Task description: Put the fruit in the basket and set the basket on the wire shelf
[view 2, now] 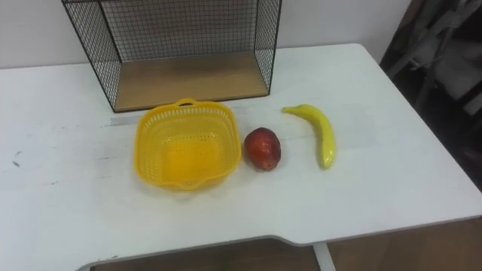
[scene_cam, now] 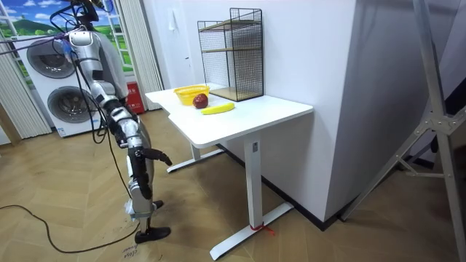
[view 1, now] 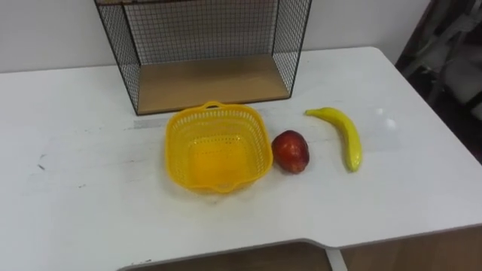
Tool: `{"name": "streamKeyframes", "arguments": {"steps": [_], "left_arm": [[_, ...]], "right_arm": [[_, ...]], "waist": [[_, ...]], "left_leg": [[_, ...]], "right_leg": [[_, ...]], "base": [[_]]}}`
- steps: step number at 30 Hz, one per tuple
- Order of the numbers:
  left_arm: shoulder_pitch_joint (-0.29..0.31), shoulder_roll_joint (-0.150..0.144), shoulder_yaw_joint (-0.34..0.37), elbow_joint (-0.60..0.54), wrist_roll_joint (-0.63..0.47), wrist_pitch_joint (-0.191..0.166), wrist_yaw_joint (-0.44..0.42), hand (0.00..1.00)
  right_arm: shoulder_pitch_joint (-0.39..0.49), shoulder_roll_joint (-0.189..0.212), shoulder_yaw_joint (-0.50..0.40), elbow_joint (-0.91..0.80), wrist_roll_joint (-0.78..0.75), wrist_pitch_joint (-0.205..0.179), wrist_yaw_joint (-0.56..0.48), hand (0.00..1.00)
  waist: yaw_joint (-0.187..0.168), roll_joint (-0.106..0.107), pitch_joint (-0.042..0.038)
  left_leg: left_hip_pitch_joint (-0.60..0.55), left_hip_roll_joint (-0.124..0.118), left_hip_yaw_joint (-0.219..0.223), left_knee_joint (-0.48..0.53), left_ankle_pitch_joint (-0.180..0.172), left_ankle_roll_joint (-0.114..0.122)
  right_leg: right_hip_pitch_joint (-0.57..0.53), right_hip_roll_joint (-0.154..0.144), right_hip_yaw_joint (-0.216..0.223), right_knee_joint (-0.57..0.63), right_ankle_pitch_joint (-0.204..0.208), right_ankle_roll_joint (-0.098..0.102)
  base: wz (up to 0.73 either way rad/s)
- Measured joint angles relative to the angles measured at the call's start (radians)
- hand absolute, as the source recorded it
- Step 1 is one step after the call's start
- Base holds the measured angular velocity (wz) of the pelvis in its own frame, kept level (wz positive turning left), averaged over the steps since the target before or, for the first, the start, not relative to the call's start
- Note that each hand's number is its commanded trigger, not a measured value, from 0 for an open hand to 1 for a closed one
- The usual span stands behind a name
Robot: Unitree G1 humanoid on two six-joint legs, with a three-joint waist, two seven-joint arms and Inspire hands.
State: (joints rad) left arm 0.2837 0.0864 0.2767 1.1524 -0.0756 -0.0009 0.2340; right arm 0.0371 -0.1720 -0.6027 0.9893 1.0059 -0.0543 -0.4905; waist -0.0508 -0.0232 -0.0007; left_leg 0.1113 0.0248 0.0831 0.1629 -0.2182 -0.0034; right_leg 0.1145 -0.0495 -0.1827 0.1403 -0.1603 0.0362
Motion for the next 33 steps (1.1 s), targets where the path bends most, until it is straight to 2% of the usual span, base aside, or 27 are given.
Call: {"name": "streamKeyframes", "arguments": {"steps": [5, 10, 13, 16, 19, 24, 28, 31, 33], "left_arm": [[0.002, 0.002, -0.003, -0.013, 0.030, 0.000, 0.000, 0.00], [-0.002, 0.007, -0.028, -0.042, 0.043, 0.000, 0.004, 0.00], [-0.005, 0.012, -0.047, -0.040, 0.043, -0.001, 0.017, 0.00], [-0.002, 0.011, -0.048, -0.032, 0.048, -0.001, 0.019, 0.00], [0.000, 0.012, -0.049, -0.036, 0.049, -0.001, 0.019, 0.00], [-0.001, 0.012, -0.085, -0.033, 0.049, -0.006, 0.019, 0.00], [-0.002, 0.013, -0.094, -0.034, 0.077, -0.010, 0.016, 0.00], [-0.002, 0.019, -0.093, -0.034, 0.131, -0.015, 0.011, 0.00], [-0.002, 0.020, -0.087, -0.027, 0.147, -0.014, 0.008, 0.00]], "right_arm": [[-0.018, -0.020, -0.017, -0.201, -0.046, -0.040, -0.169, 0.00], [-0.033, -0.028, 0.032, -0.548, -0.206, -0.068, -0.328, 0.00], [-0.038, -0.035, 0.046, -0.653, -0.289, -0.098, -0.377, 0.00], [-0.031, -0.034, 0.069, -0.724, -0.396, -0.105, -0.405, 0.00], [-0.034, -0.038, 0.091, -0.828, -0.486, -0.108, -0.409, 0.00], [-0.055, -0.052, 0.168, -0.888, -0.614, -0.111, -0.367, 0.00], [-0.056, -0.057, 0.262, -0.981, -0.689, -0.109, -0.286, 0.00], [-0.059, -0.077, 0.294, -1.009, -0.706, -0.109, -0.201, 0.00], [-0.059, -0.085, 0.311, -1.009, -0.715, -0.106, -0.157, 0.00]], "waist": [[0.002, -0.005, 0.0008], [0.004, -0.017, 0.0053], [0.013, -0.027, 0.0056], [0.030, -0.034, 0.0068], [0.034, -0.026, 0.0038], [0.039, -0.031, 0.0060], [0.058, -0.035, 0.0068], [0.074, -0.039, 0.0023], [0.094, -0.047, 0.0026]], "left_leg": [[-0.008, -0.001, 0.000, 0.000, 0.000, 0.000], [-0.021, -0.001, 0.002, 0.003, 0.001, 0.001], [-0.023, -0.001, 0.001, 0.003, 0.001, 0.001], [-0.029, -0.001, 0.001, 0.002, 0.001, 0.001], [-0.043, -0.001, 0.001, 0.002, 0.001, 0.001], [-0.037, 0.000, -0.001, 0.003, 0.001, 0.001], [-0.035, 0.000, -0.001, 0.003, 0.001, 0.001], [-0.035, 0.001, -0.003, 0.001, 0.001, 0.001], [-0.035, 0.001, -0.003, 0.001, 0.001, 0.001]], "right_leg": [[-0.017, 0.000, 0.009, 0.012, -0.006, 0.000], [-0.034, 0.000, 0.012, 0.014, -0.005, 0.000], [-0.034, 0.000, 0.015, 0.012, -0.005, 0.000], [-0.040, 0.000, 0.014, 0.013, -0.005, 0.000], [-0.065, 0.000, 0.015, 0.028, -0.005, 0.000], [-0.062, 0.001, 0.017, 0.030, -0.005, 0.000], [-0.064, 0.002, 0.024, 0.032, -0.003, -0.004], [-0.062, 0.002, 0.020, 0.032, -0.002, -0.004], [-0.062, 0.002, 0.020, 0.033, -0.002, -0.005]], "base": [[-0.04], [-0.04], [0.01], [0.00], [-0.04], [-0.01], [-0.07], [0.03], [0.00]]}}
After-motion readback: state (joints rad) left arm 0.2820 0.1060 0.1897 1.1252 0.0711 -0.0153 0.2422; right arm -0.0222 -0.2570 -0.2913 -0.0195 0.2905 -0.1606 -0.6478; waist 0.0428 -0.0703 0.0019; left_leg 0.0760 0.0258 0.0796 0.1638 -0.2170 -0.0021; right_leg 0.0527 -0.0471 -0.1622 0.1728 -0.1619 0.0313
